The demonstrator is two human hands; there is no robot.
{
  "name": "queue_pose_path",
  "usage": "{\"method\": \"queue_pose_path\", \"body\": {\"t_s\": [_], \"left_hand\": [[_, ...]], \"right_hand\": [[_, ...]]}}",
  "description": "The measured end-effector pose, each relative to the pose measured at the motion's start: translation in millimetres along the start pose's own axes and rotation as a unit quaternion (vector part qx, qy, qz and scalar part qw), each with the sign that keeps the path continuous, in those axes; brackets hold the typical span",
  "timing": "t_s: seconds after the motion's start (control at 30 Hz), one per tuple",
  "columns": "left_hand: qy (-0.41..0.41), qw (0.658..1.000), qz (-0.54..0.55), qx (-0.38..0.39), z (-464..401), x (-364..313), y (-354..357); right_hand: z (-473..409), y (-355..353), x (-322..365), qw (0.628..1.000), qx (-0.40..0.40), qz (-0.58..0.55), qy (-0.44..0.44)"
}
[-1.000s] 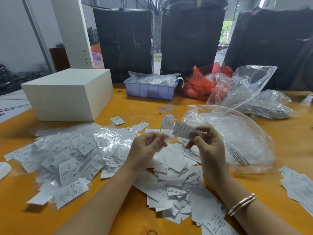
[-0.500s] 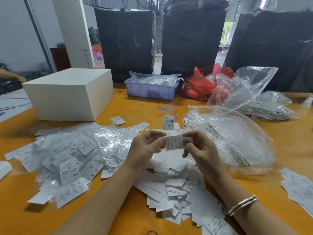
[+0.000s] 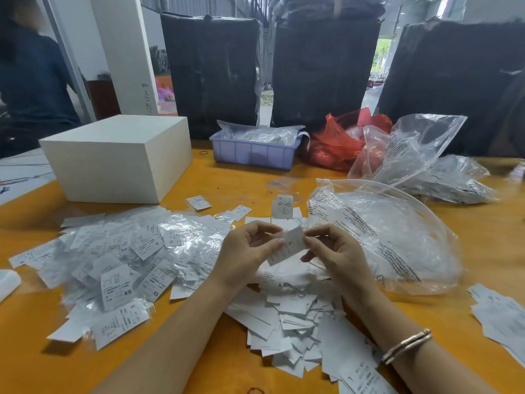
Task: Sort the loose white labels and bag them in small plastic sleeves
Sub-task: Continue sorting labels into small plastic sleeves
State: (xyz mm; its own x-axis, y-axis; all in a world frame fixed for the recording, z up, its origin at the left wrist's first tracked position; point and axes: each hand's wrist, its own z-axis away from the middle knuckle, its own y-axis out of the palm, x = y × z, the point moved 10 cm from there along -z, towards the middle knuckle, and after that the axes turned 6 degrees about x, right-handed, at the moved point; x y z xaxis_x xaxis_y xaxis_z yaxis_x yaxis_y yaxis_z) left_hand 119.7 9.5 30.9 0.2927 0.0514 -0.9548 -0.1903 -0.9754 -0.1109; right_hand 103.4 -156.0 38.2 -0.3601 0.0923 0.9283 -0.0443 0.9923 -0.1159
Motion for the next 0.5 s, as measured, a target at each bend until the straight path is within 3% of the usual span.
{"method": "queue_pose_path", "body": {"t_s": [0.2,0.33,0.4,0.5], "left_hand": [[0.009,0.999,-0.042,0.011,1,1,3],[0.029,0.997,-0.075,0.022,3,-5,5],[0.037,0.995,-0.093,-0.007,3,-8,-3],[0.053,0.979,-0.166,-0.101,7,-18,-29]], "right_hand": [[1,15,3,0.998,0.037,0.044,-0.009],[7,28,20,0.972,0.078,0.207,-0.083],[10,22,36,0.95,0.036,0.272,-0.151],[13,-20,60,0.903,-0.134,0.344,-0.218]]}}
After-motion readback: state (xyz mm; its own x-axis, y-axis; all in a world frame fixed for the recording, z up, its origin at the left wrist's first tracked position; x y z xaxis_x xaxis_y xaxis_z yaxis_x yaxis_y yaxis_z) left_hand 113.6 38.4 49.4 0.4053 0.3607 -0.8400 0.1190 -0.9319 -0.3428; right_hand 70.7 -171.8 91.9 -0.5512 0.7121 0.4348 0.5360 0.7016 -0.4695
